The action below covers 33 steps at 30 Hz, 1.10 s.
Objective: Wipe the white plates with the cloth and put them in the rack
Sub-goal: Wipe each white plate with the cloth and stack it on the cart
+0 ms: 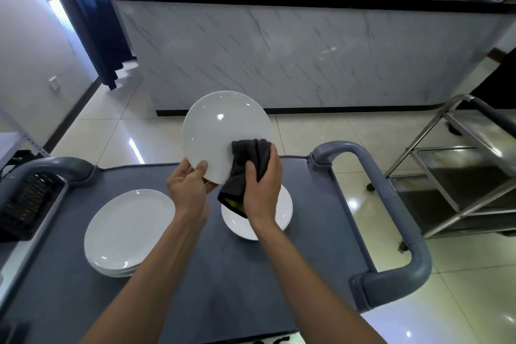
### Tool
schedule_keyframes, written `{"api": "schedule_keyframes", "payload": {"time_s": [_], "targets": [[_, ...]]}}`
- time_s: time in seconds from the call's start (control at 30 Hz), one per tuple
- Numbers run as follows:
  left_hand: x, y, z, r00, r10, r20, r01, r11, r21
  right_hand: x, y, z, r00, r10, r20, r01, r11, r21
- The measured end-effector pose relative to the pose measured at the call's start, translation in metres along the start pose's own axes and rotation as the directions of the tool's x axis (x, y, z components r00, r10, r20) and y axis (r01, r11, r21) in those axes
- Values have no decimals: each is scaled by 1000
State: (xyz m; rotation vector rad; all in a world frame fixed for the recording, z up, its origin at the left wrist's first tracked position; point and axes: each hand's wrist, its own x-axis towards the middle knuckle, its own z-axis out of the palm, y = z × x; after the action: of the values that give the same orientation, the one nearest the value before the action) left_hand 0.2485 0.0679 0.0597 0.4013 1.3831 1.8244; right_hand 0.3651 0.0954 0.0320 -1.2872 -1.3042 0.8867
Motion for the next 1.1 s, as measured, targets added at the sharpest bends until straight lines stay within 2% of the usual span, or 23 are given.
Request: {"api": "schedule_keyframes", "payload": {"time_s": [0.13, 0.3, 0.47, 0.67, 0.87, 0.93, 1.1], "targets": [[-2, 6, -4, 1000, 15, 17, -16, 999, 38, -6, 3, 3, 999, 12, 30, -12, 1000, -19], [2, 13, -19, 999, 39, 38, -44, 991, 127, 13, 6, -8, 997, -47, 60, 54, 992, -114], [12, 28, -32, 990, 16, 140, -50, 968, 246, 34, 6, -22, 970, -201, 137, 227, 951, -211], [15, 41, -36, 958, -15, 285, -112, 900, 421, 52, 0, -31, 926, -318, 203, 371, 866, -335], [12, 37, -37, 931, -59, 359, -144, 846, 513, 57, -12, -37, 819, -469, 331, 569, 740, -357], [12, 36, -38, 932, -30, 362, -170, 845, 507, 57, -13, -39, 812, -474, 341, 575, 750, -328], [11, 35, -43, 924, 81, 373, -266, 838, 477, 58, -13, -47, 852, -394, 346, 487, 838, -245]]}}
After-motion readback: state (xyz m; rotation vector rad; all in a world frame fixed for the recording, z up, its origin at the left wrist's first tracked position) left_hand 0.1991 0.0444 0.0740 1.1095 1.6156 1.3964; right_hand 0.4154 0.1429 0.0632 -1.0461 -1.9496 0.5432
